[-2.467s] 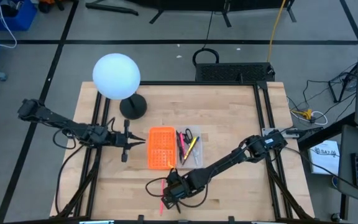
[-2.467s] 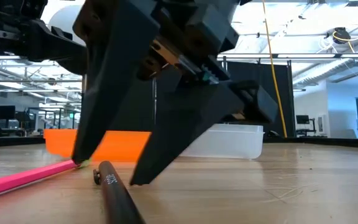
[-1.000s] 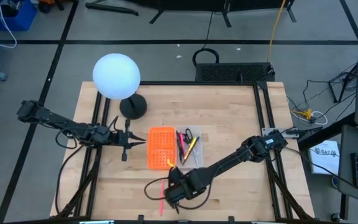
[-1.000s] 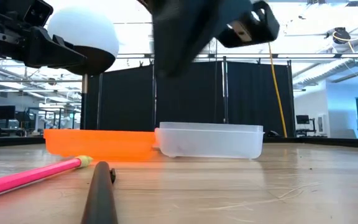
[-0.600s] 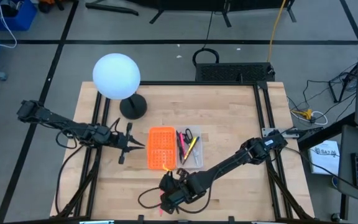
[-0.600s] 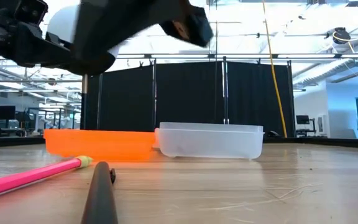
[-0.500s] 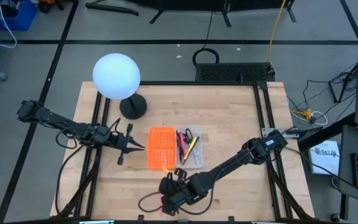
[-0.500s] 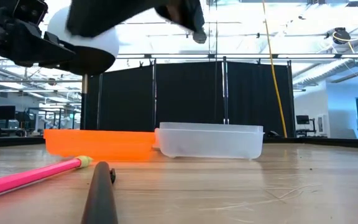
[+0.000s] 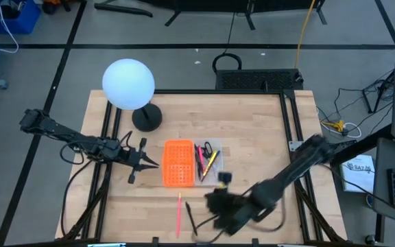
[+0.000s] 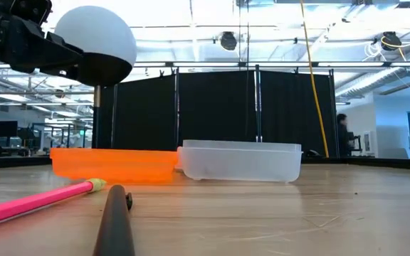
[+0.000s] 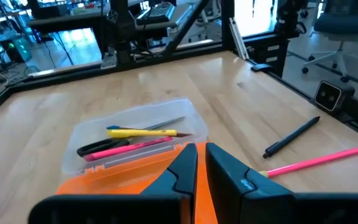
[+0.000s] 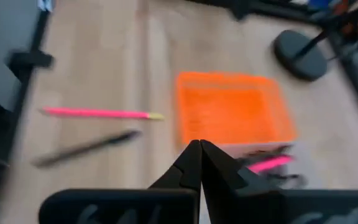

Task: Pick & place school supplies into a supply box
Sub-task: Put the black pen into the orange and white supply box

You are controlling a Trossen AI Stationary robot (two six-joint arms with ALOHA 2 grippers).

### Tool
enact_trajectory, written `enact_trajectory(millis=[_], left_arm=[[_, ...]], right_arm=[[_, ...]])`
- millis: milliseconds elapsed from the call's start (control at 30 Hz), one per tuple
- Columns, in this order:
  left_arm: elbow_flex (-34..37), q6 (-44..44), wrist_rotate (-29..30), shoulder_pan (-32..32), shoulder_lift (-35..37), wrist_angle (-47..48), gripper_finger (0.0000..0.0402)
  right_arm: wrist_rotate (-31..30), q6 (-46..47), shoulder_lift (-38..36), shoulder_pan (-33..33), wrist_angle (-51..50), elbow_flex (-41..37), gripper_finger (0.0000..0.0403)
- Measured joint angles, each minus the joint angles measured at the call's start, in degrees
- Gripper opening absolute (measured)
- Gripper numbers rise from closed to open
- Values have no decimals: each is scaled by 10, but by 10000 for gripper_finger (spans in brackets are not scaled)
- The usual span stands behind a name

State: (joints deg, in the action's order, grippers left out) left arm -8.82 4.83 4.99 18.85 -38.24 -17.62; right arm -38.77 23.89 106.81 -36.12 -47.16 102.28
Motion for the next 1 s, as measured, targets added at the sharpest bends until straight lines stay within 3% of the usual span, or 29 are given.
enact_trajectory(millis=[67, 200, 367, 500, 667, 1000], left_arm=[[0, 7, 0, 0, 0, -5, 42], [0, 36, 0, 0, 0, -32, 42], [0, 38, 0, 0, 0, -62, 42], [0, 12, 1, 0, 0, -65, 42], [0, 6, 4, 0, 0, -49, 42], [-11, -55, 106, 7, -21, 8, 40]], right_arm=[[4, -44, -78, 2, 52, -102, 0], [72, -132, -247, 16, 214, -319, 0], [88, -152, -447, 46, 417, -542, 0], [89, -137, -554, 58, 443, -652, 0], [137, -189, -652, 57, 615, -772, 0], [133, -269, -793, 73, 747, -944, 0]])
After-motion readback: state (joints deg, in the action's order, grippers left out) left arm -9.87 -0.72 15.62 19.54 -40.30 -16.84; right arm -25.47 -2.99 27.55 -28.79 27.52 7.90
